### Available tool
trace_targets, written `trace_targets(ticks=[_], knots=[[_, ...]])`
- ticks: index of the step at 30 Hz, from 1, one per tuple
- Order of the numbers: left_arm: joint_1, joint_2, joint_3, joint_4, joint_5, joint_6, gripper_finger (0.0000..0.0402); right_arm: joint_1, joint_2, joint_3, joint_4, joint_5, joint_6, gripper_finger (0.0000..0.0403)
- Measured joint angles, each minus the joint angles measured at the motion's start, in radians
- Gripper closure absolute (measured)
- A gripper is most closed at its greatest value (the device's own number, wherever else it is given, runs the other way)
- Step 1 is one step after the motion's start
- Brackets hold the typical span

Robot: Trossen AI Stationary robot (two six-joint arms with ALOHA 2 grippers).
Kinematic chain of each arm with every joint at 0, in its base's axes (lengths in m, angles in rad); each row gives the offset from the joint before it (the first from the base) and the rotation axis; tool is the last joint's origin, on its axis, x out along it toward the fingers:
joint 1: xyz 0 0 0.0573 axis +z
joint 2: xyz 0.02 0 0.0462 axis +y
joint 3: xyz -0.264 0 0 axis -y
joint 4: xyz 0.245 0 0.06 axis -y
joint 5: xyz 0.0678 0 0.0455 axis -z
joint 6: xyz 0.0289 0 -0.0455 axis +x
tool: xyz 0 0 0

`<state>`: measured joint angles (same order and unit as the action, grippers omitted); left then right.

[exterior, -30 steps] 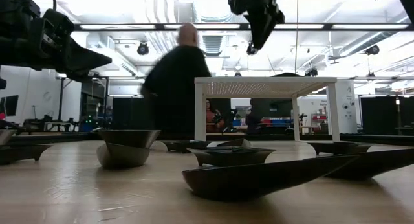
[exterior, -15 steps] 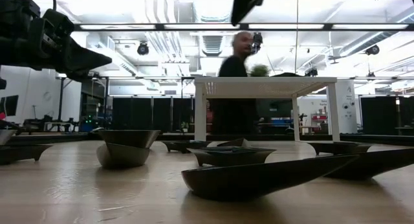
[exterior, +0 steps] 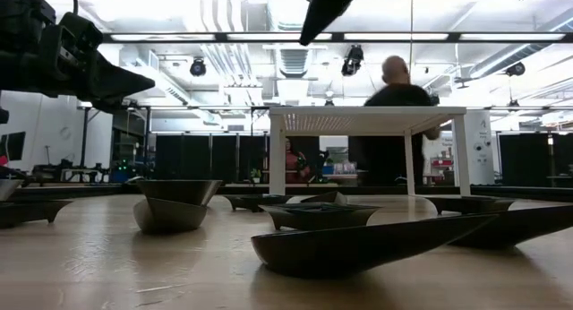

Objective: Pick & Place Mini shaped plates
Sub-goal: Stack the distorted square plate on top of the distorted square plate on the shelf

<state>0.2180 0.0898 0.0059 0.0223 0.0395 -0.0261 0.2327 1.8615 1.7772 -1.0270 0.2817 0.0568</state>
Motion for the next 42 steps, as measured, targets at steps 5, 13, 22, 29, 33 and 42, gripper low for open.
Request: trace_targets(ticks=[5,13,22,29,33,42], knots=[[0.0,0.0,0.0,0.0,0.0,0.0,0.0401,0.077,-0.023,-0.091,0.1,0.069,0.004,0.0385],[0.0,0.0,0.0,0.0,0.0,0.0,0.0401,0.228,-0.167,-0.361,0.427,0.259,0.022,0.0394],[0.0,0.0,0.0,0.0,0.0,0.0,0.0401,0.26,-0.442,-0.736,0.853,0.164,-0.023,0.0394],[0.0,0.0,0.0,0.004,0.0,0.0,0.0401,0.232,-0.689,-0.933,0.991,0.038,-0.071,0.0394],[0.0,-0.001,0.0,0.025,0.001,0.0,0.0401,0.213,-0.798,-1.007,0.983,0.014,-0.083,0.0394],[0.0,0.0,0.0,0.071,-0.013,-0.156,0.0401,0.138,-0.964,-1.151,0.978,-0.173,-0.079,0.0394]])
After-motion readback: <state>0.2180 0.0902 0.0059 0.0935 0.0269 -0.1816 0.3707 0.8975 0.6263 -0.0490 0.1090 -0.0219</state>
